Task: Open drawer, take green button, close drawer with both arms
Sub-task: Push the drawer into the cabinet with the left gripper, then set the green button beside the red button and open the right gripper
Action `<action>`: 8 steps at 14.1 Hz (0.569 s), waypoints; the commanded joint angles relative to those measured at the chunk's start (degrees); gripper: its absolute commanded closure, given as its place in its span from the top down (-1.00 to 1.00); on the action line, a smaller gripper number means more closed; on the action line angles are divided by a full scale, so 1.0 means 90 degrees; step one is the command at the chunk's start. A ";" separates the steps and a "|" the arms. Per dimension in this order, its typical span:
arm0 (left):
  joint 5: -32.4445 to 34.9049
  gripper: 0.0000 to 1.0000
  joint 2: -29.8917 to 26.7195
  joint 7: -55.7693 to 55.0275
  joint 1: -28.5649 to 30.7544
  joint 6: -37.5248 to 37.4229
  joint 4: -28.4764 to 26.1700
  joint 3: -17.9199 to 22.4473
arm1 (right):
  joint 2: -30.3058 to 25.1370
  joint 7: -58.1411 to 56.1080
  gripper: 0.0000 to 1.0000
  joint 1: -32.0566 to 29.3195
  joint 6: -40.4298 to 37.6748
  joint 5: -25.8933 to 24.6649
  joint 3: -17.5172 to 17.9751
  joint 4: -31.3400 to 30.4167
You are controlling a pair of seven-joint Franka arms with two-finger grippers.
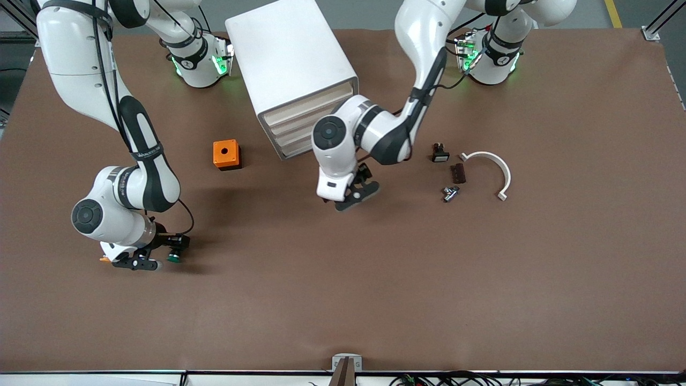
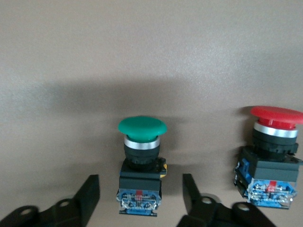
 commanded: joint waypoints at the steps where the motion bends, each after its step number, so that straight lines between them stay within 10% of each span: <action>1: 0.0110 0.99 -0.0640 0.0871 0.0284 -0.0373 -0.0136 0.0546 | 0.0000 -0.0134 1.00 -0.0129 -0.0398 0.0148 0.0112 0.0361; 8: 0.0217 0.99 -0.1900 0.2414 0.1720 -0.0958 -0.0136 0.0617 | -0.0088 -0.0153 1.00 -0.0393 -0.3483 0.0051 0.0053 0.2401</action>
